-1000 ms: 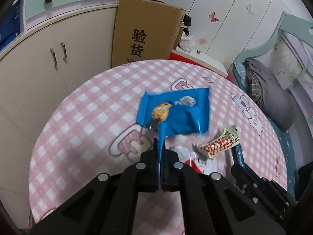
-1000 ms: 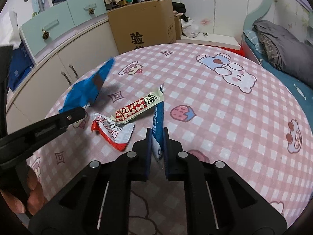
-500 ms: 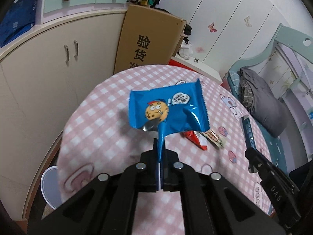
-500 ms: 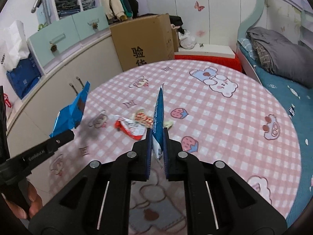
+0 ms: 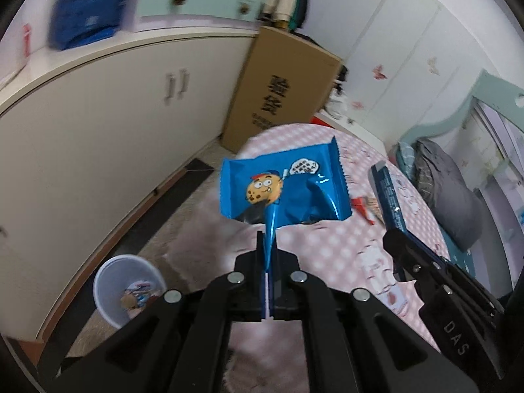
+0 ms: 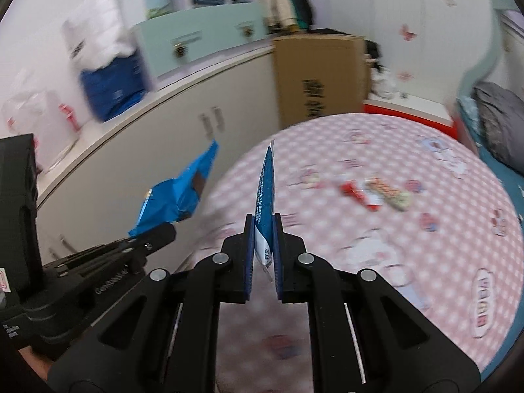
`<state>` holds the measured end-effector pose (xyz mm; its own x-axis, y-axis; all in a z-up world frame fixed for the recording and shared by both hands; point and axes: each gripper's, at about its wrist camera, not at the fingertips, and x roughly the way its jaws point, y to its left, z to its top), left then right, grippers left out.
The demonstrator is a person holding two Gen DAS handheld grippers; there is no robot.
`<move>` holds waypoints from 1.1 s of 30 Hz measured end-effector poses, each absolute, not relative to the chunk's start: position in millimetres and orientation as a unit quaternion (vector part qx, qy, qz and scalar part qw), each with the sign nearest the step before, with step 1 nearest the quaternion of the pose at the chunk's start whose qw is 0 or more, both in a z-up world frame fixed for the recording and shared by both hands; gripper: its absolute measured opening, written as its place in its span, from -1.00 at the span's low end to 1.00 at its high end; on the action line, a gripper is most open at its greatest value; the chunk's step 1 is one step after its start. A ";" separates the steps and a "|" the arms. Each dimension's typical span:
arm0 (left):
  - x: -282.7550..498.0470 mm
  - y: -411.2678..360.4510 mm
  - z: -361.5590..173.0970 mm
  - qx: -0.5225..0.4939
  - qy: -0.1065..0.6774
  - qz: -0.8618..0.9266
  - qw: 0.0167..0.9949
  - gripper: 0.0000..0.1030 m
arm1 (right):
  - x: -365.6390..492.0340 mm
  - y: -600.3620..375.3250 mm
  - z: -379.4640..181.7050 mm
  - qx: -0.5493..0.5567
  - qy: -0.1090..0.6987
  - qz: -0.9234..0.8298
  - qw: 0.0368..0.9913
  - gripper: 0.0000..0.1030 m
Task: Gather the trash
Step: 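Carry the cookie wrapper and blue-white packet with both tools over the bin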
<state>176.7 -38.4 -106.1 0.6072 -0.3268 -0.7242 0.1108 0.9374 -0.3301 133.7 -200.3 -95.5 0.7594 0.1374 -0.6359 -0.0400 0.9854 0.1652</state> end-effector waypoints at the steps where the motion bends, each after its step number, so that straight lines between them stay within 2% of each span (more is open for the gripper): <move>1: 174.0 -24.1 -108.1 -0.132 0.428 -0.113 0.887 -0.99 | 133.7 -188.5 -97.0 0.066 0.346 0.057 0.934 -0.80; 8: 160.7 66.8 -133.6 -0.164 0.448 -0.045 0.878 -0.99 | 140.9 -105.1 -118.1 0.033 0.369 0.127 0.920 -0.80; 16: 162.7 134.8 -169.0 -0.180 0.472 0.007 0.863 -0.98 | 155.3 -29.2 -150.1 0.008 0.398 0.183 0.899 -0.80; 30: 179.5 174.2 -203.3 -0.177 0.496 0.055 0.848 -0.94 | 177.1 9.5 -184.6 0.018 0.425 0.206 0.881 -0.80; 32: 179.6 174.7 -207.4 -0.171 0.504 0.056 0.845 -0.84 | 178.6 9.9 -188.1 0.020 0.427 0.204 0.881 -0.80; 33: 180.8 176.5 -210.7 -0.170 0.510 0.057 0.841 -0.62 | 179.3 10.8 -189.8 0.021 0.429 0.204 0.880 -0.80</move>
<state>180.8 176.5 -210.7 0.4739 -0.0783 -0.8771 -0.2692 0.9354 -0.2290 179.3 10.8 -189.8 0.5489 0.3778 -0.7457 -0.3416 0.9155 0.2124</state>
